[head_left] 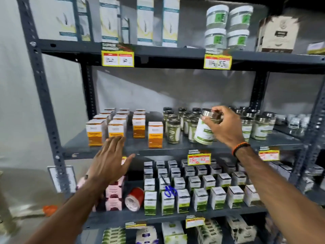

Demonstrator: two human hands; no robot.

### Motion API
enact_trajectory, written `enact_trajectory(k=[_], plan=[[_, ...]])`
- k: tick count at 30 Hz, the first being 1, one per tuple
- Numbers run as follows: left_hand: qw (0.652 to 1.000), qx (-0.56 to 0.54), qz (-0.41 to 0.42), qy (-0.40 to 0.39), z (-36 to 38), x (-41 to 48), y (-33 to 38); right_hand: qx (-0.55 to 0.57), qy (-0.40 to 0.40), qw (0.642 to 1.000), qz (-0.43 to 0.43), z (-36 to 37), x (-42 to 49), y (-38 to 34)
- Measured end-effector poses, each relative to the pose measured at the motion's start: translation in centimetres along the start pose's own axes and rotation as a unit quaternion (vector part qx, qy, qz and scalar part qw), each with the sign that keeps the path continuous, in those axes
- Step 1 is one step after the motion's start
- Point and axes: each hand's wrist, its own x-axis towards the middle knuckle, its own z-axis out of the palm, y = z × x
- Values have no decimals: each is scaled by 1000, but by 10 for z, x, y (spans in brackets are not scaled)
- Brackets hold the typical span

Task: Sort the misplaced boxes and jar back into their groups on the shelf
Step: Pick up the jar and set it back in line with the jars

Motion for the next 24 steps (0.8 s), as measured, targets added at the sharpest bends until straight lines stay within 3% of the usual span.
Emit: enact_trajectory(k=[6, 13, 18, 24], plan=[[998, -40, 55, -1, 48, 35, 199, -29, -4, 999, 18, -106, 19, 128], [990, -35, 65, -121, 101, 88, 374, -74, -33, 996, 41, -194, 55, 248], [983, -25, 56, -171, 136, 122, 421, -87, -29, 992, 83, -224, 72, 316], [983, 18, 56, -175, 172, 124, 422, -74, -50, 990, 106, -211, 75, 369]])
